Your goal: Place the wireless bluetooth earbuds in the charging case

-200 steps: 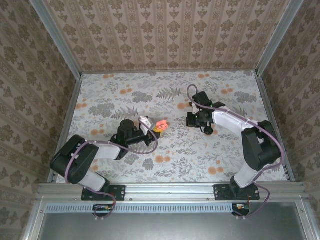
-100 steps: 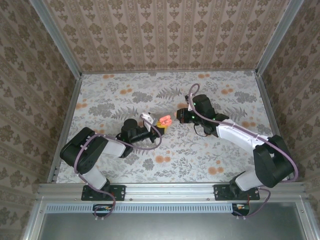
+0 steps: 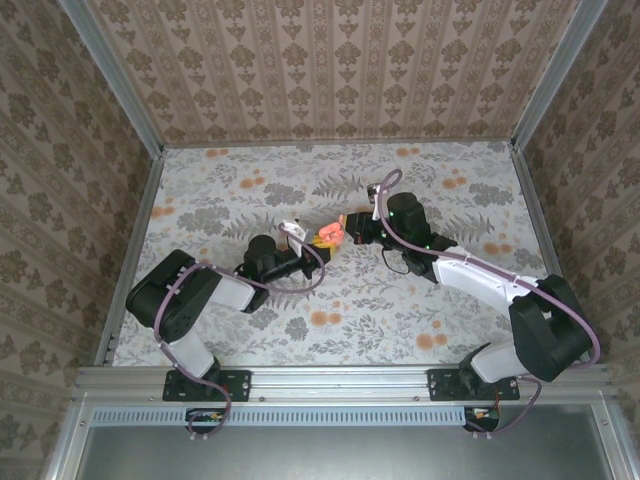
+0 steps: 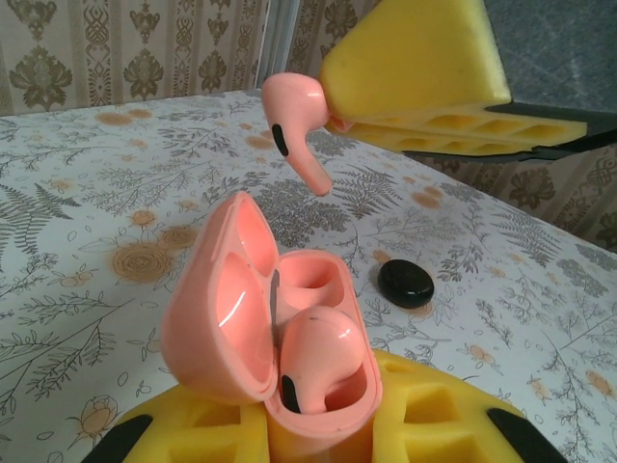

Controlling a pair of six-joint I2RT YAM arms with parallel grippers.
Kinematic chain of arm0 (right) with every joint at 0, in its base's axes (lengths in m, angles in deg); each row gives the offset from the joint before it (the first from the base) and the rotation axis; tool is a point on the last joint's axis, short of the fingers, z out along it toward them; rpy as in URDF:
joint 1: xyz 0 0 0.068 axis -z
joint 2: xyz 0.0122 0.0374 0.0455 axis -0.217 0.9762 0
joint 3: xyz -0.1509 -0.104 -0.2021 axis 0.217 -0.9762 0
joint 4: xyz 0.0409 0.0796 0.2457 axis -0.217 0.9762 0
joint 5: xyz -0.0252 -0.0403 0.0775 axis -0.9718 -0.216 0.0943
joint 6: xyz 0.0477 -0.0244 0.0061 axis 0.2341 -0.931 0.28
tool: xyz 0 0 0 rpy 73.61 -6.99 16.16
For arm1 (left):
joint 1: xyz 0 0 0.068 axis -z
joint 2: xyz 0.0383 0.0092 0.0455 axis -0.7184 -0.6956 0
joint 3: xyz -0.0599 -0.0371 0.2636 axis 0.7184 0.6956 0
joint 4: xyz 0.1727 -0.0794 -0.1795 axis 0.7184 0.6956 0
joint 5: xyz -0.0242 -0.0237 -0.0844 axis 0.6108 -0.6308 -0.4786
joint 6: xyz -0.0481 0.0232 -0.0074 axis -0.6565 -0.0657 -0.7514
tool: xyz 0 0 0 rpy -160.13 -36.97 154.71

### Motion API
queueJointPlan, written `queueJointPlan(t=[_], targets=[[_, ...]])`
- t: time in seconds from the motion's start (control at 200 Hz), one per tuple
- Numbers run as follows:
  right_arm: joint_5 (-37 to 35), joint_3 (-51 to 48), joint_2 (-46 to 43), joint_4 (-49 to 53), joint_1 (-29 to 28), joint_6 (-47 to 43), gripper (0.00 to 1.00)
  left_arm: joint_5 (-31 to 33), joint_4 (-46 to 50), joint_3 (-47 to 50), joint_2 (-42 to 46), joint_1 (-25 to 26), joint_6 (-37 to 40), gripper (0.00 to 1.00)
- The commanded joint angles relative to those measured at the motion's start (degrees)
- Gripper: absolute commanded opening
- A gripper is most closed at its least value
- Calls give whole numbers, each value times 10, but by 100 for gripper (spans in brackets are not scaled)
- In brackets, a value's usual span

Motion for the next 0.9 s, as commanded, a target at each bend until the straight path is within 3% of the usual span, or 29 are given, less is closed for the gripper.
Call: queueJointPlan(t=[0.0, 0.895], targets=[[11, -3, -8, -37, -5, 7, 8, 3, -34, -14, -3, 5, -19, 12], [9, -14, 12, -59, -12, 14, 8, 14, -40, -31, 25, 0, -50, 12]])
